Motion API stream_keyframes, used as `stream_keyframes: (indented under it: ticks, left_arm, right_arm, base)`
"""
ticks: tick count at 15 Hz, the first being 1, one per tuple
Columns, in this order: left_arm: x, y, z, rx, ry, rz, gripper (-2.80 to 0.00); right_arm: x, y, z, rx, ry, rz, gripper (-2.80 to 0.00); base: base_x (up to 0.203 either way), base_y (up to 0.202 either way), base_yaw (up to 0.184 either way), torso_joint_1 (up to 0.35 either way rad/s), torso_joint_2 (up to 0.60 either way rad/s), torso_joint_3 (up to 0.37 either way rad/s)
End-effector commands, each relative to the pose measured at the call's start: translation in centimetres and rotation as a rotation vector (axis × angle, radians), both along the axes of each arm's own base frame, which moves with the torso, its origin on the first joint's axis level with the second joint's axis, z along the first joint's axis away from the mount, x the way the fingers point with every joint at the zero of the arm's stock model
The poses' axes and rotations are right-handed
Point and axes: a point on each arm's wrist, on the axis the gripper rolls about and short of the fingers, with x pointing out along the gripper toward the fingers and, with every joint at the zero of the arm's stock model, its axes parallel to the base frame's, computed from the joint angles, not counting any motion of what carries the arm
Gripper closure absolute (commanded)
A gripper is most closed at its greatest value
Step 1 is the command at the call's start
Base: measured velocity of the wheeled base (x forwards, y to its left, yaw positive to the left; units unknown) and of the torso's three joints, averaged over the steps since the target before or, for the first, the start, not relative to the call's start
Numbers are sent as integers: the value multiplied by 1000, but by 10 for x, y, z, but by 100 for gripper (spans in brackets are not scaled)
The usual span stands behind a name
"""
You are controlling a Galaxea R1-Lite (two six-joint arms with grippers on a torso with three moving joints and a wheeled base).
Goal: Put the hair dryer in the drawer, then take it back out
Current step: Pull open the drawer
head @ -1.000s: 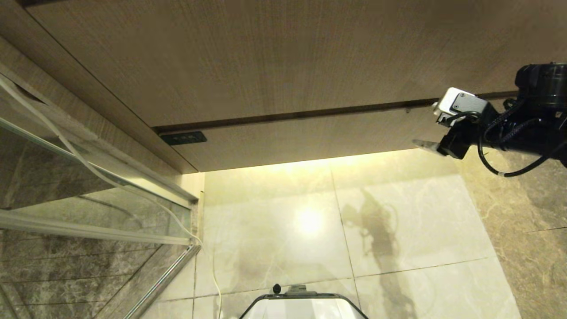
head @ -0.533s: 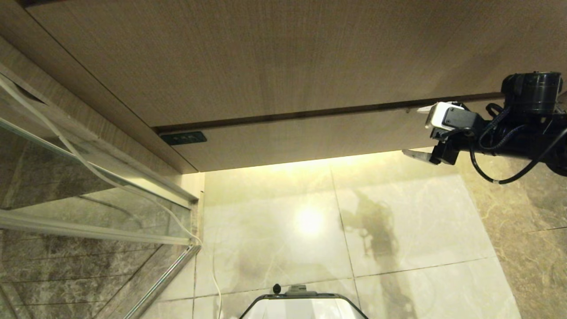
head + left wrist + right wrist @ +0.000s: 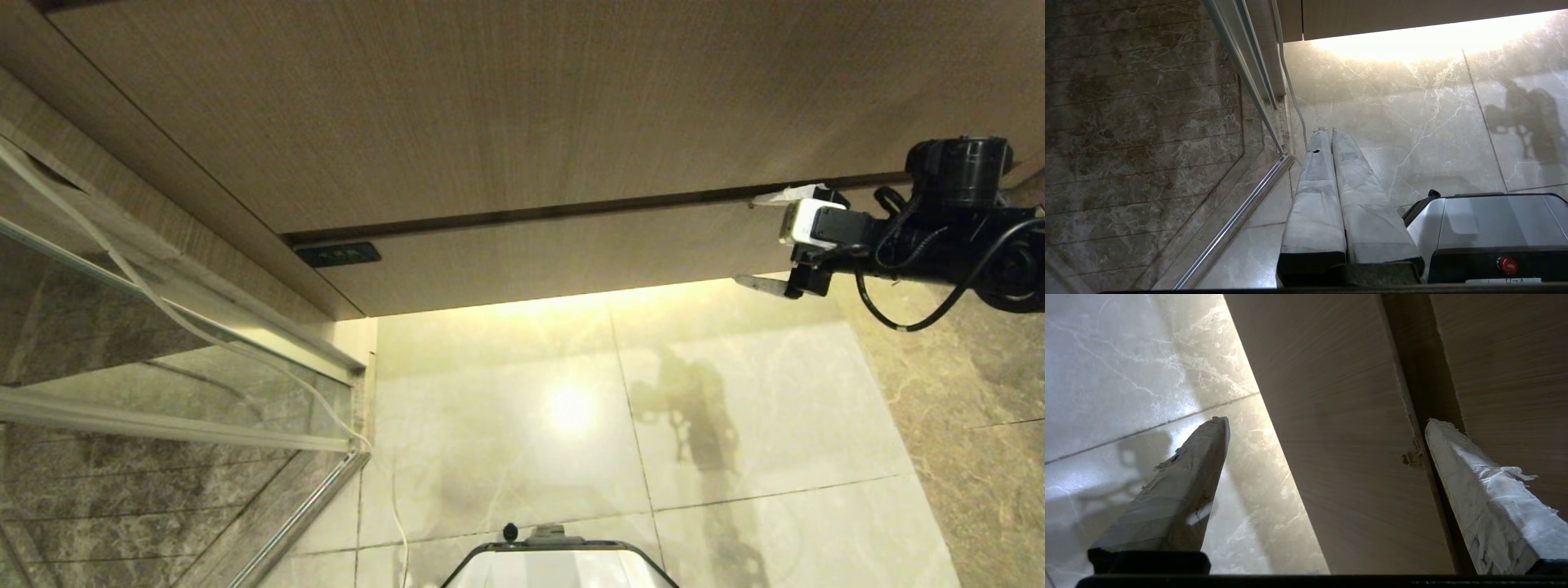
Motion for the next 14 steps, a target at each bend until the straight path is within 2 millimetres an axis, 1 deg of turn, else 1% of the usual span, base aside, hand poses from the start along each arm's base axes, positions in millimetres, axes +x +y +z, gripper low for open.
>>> stream_keyframes:
  ticks: [1,5,9,14]
  left_arm:
    - [0,0,0,0,1,0,0]
    - [0,0,0,0,1,0,0]
    - [0,0,0,0,1,0,0]
    - [0,0,0,0,1,0,0]
  right_arm:
    - [6,-8,-8,-25,0,1,-280]
    - [23,-10,-11,-25,-8,-7,-280]
    - [32,-11,-13,-20,-16,-11,-280]
    - [44,-12,-12,1,-73,-20,-280]
  base:
    - [0,0,0,0,0,0]
    - [0,0,0,0,0,0]
    - [0,0,0,0,0,0]
    - [0,0,0,0,0,0]
